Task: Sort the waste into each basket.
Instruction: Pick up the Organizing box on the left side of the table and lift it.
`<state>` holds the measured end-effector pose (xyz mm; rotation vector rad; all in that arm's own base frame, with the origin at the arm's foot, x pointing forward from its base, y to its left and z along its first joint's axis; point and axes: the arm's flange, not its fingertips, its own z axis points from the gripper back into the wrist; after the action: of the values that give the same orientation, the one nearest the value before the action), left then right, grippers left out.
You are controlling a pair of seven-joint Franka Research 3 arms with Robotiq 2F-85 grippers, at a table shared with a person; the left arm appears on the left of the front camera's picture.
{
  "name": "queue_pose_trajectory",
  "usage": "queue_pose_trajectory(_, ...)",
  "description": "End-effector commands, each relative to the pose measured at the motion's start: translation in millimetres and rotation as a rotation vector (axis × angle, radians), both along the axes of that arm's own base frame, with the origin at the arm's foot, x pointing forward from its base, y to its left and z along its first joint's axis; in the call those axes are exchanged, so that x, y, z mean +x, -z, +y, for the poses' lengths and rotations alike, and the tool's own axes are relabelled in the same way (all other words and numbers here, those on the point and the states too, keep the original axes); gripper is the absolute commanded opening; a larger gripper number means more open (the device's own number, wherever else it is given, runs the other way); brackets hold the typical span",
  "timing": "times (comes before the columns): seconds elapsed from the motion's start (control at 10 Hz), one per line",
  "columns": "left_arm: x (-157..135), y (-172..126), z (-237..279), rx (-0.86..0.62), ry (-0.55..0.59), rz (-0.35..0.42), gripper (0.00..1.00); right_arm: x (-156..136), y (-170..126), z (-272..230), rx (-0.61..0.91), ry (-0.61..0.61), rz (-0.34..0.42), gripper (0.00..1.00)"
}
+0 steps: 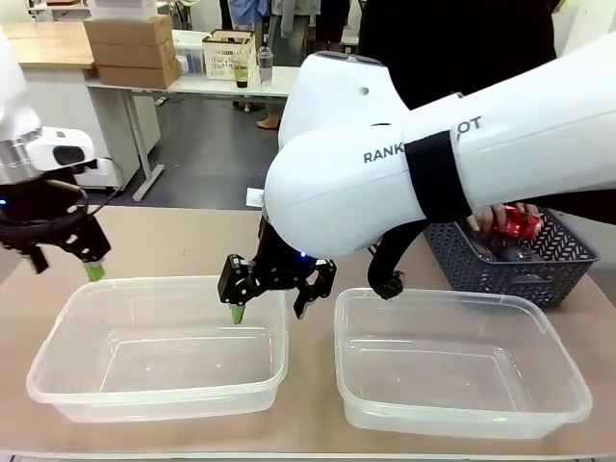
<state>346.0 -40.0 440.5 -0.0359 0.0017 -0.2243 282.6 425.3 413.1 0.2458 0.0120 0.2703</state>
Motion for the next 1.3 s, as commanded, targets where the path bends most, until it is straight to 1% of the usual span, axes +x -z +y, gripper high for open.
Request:
queue_pose_trajectory(0.0,-45,50,8,0.034,-0.075,0.062,1.0,5,11,6,-0.034,0.032,-0.017,1.0)
queue_pose_trajectory(0.1,-51,69,5,0.005,-0.068,0.086,1.0,7,15,9,-0.086,0.051,-0.025,1.0)
queue_pose_trajectory(0.2,-54,90,5,-0.007,-0.078,0.129,1.0,7,20,16,-0.113,0.048,-0.036,1.0)
queue_pose_trajectory(0.3,-56,111,7,-0.011,-0.072,0.202,1.0,8,25,22,-0.124,0.037,-0.035,1.0)
queue_pose_trajectory(0.4,-61,123,7,-0.014,-0.068,0.246,1.0,11,27,23,-0.159,0.073,-0.045,1.0)
queue_pose_trajectory(0.6,-69,134,5,-0.006,-0.06,0.279,1.0,17,31,23,-0.169,0.099,-0.043,1.0)
queue_pose_trajectory(0.7,-71,135,7,-0.01,-0.079,0.262,1.0,17,32,23,-0.185,0.109,-0.028,1.0)
queue_pose_trajectory(0.8,-71,132,8,-0.032,-0.091,0.217,1.0,17,32,24,-0.191,0.101,-0.027,0.52)
queue_pose_trajectory(0.9,-72,129,8,-0.056,-0.096,0.162,0.59,18,33,26,-0.213,0.106,-0.02,0.43)
queue_pose_trajectory(1.0,-73,128,7,-0.089,-0.084,0.13,0.42,18,35,28,-0.221,0.109,-0.024,0.0)
queue_pose_trajectory(1.1,-73,127,7,-0.087,-0.079,0.131,0.01,19,37,29,-0.224,0.115,-0.024,0.0)
queue_pose_trajectory(1.2,-74,128,7,-0.088,-0.076,0.133,0.0,19,37,29,-0.236,0.126,-0.025,0.0)
